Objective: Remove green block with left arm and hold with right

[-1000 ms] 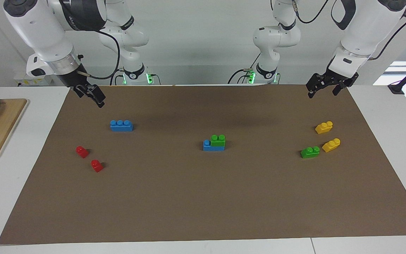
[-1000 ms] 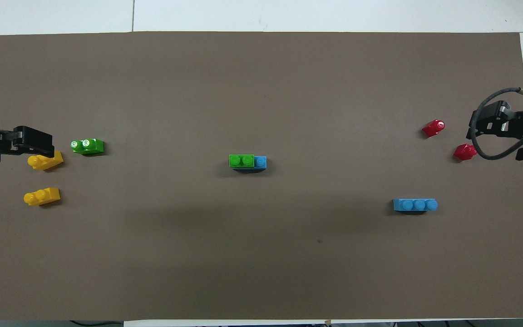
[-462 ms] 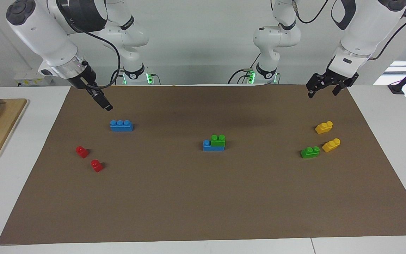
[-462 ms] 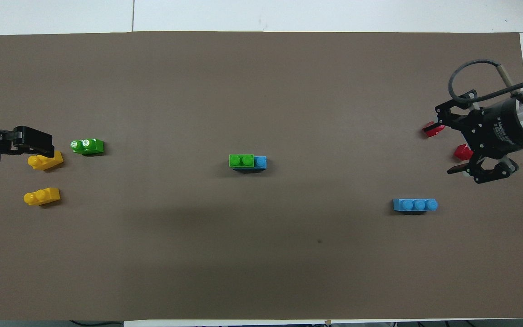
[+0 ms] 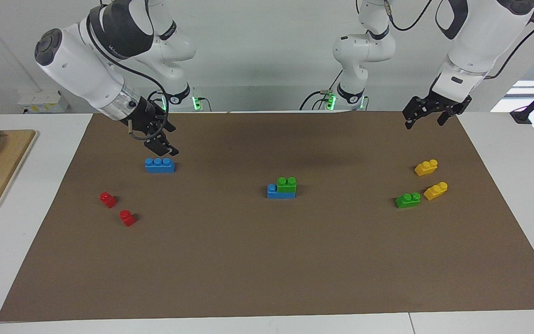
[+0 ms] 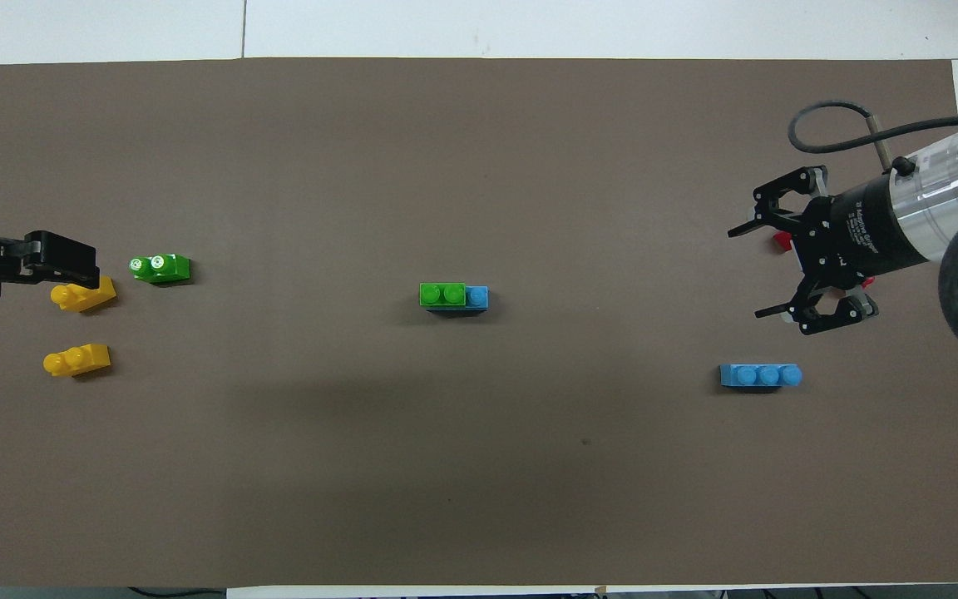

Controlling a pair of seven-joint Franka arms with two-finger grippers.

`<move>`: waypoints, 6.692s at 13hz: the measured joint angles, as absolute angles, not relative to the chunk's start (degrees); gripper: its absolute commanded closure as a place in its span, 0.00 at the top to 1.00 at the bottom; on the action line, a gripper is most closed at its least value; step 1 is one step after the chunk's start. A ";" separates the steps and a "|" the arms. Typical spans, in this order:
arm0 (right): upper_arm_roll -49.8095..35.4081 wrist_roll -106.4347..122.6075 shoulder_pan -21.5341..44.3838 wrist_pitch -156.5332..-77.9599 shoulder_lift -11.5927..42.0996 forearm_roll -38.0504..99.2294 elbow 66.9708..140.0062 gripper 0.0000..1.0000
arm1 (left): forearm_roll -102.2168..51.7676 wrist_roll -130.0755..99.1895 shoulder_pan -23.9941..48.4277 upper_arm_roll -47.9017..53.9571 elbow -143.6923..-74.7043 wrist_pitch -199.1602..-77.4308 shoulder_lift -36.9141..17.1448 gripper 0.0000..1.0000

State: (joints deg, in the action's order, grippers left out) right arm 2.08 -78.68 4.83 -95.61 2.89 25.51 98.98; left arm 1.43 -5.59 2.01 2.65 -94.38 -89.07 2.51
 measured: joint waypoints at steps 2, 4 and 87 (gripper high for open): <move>2.04 -81.25 5.03 -97.39 4.42 27.48 99.15 0.94 | 1.43 -5.59 2.01 2.65 -94.38 -89.07 2.51 1.00; 2.01 -84.05 6.48 -99.48 5.85 28.54 99.21 0.94 | 1.43 -5.59 2.01 2.65 -94.38 -89.07 2.51 1.00; 1.88 -85.75 33.92 -146.40 25.32 46.89 109.98 0.00 | -2.39 -133.03 32.88 3.66 -101.41 -123.02 -21.48 0.00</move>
State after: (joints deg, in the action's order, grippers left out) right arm 1.88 -85.75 33.92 -146.40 25.32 46.89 109.98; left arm -2.39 -133.03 32.88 3.66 -101.41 -123.02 -21.48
